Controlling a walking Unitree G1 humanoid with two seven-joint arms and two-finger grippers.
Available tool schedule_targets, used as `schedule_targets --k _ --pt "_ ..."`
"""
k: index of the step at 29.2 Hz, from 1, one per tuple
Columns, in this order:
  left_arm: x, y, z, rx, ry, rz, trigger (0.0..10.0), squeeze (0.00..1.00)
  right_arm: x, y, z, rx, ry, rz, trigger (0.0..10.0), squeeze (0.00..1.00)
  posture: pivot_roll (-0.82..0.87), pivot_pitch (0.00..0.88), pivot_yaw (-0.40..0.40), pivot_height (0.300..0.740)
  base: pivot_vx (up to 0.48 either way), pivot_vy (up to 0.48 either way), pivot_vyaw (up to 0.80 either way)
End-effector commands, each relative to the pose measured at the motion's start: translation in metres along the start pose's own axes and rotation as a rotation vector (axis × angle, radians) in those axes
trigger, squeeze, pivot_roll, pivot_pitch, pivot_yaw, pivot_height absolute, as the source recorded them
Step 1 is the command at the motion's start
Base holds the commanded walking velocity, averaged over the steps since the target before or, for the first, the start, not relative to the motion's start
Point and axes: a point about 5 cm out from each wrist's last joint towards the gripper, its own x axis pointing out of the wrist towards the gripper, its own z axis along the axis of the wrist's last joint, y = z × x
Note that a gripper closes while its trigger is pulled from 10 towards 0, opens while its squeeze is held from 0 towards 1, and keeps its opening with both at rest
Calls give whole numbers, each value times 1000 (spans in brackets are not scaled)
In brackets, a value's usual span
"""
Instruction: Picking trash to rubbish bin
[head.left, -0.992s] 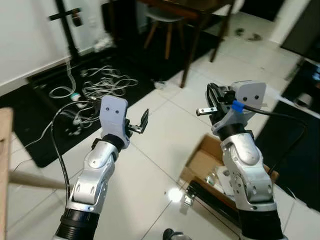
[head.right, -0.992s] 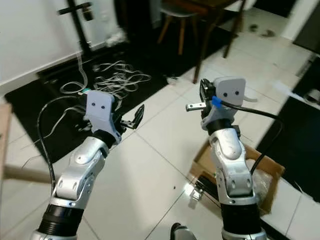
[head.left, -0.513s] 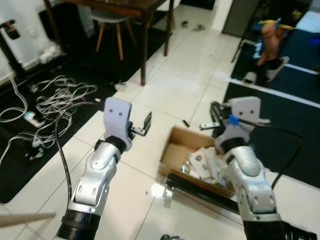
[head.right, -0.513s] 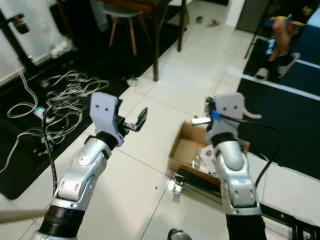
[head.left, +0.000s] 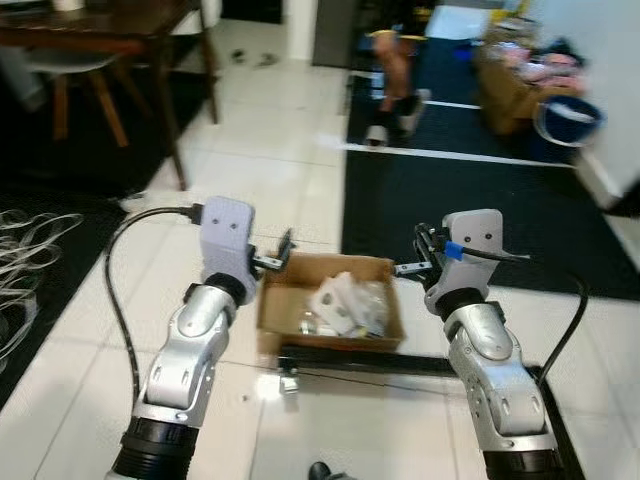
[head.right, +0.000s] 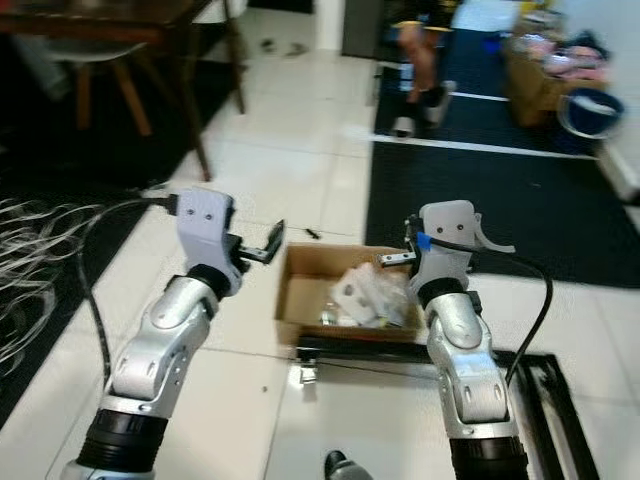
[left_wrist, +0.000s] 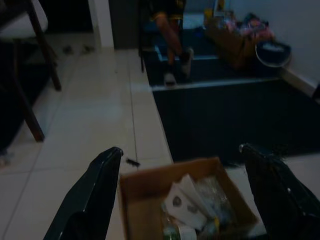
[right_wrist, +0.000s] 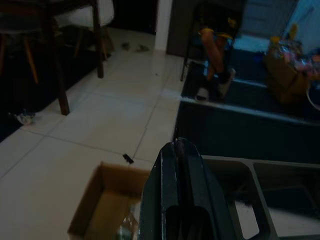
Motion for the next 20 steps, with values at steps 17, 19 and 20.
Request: schedule_targets --k 17,19,20 --pt "-7 4 -15 -31 38 42 10000 0 -9 13 -36 52 138 69 10000 0 -23 126 9 740 0 0 -231" --pt "-7 4 -15 -28 37 43 10000 0 -8 14 -35 55 131 80 10000 0 -23 125 9 740 0 0 0" --pt "-7 5 -16 -33 37 50 10000 0 -7 18 -34 41 131 109 10000 0 -24 119 7 740 0 0 0"
